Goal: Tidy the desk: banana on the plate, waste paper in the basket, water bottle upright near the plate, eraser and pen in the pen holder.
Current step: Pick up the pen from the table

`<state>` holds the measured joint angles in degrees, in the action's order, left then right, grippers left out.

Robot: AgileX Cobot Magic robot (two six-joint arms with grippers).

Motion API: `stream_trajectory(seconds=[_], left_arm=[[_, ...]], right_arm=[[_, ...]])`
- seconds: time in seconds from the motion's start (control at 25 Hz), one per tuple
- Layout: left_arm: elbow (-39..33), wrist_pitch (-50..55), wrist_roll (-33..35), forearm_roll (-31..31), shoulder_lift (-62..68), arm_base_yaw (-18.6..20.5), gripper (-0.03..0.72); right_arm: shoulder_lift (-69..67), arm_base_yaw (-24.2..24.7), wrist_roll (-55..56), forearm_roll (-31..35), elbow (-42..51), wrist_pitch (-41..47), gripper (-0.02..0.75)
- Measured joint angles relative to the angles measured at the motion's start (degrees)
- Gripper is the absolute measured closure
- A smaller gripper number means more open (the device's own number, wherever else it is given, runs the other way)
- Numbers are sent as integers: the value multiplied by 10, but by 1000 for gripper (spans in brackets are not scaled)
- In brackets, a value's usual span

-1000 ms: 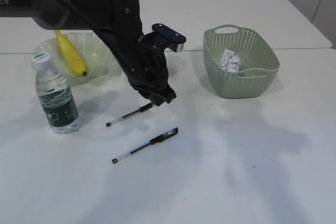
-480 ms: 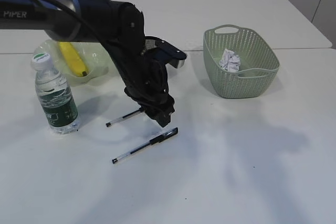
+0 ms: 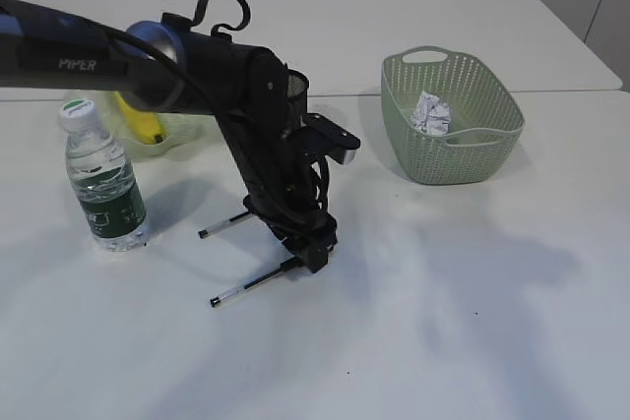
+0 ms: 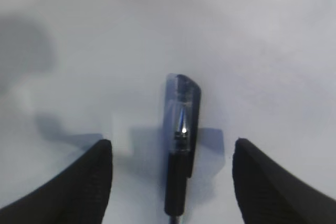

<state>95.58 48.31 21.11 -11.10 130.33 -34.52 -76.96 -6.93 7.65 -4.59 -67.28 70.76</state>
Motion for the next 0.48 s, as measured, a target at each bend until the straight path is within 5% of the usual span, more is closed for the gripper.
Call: stream_trajectory(seconds=[0.32, 0.48], left_arm=[[2, 4, -36, 47, 10, -17, 184], [7, 18, -37, 53, 14, -17, 253]], right_arm=[[0, 0, -1, 0, 0, 0, 309], [0, 0, -1, 0, 0, 0, 309]])
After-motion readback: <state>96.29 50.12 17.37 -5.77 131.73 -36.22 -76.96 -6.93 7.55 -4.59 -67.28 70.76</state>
